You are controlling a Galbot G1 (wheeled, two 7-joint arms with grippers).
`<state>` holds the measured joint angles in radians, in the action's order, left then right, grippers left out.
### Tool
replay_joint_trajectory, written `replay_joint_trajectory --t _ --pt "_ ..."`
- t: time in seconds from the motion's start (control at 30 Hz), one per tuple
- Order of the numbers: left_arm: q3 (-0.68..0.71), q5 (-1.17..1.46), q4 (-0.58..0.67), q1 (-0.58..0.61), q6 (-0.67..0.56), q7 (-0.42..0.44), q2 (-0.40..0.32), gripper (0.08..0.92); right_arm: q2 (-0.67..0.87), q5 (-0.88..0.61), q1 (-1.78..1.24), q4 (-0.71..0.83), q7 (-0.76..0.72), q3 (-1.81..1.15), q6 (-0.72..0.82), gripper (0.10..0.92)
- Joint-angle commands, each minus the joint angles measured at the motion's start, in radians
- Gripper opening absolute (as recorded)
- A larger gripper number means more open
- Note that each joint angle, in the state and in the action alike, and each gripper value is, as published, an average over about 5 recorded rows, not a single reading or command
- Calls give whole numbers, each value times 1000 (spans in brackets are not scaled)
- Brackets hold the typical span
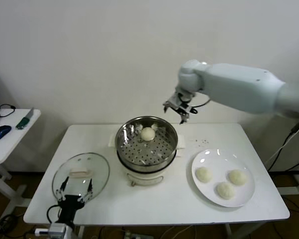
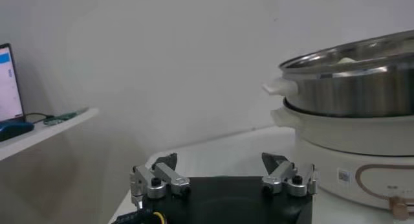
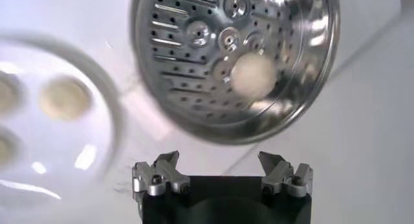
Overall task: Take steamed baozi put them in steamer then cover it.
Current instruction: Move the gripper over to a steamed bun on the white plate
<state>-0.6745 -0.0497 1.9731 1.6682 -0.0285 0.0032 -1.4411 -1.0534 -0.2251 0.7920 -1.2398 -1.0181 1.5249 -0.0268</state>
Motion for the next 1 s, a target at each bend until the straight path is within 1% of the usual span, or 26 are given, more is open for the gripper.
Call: replay_joint_trajectory --t 0.03,0.17,0.27,0.4,0.53,0.67,1.0 --pt "5 2 6 1 1 0 -2 823 371 -357 77 -234 17 171 359 823" --pt "7 3 6 5 -1 0 -3 823 450 -283 -49 -243 16 110 377 823" --pt "5 5 9 10 -2 0 -2 823 474 -209 -172 -211 11 44 375 823" --pt "0 20 13 19 -1 0 -1 823 476 -148 -313 -175 21 -38 367 823" --pt "-8 31 11 26 -1 -1 0 823 457 -110 -417 -147 51 -93 354 823" --pt "-13 41 7 32 -2 -2 0 823 418 -102 -501 -112 97 -145 348 823" --pt "-18 64 1 48 -2 -3 -7 823 311 -94 -587 -8 130 -219 334 823"
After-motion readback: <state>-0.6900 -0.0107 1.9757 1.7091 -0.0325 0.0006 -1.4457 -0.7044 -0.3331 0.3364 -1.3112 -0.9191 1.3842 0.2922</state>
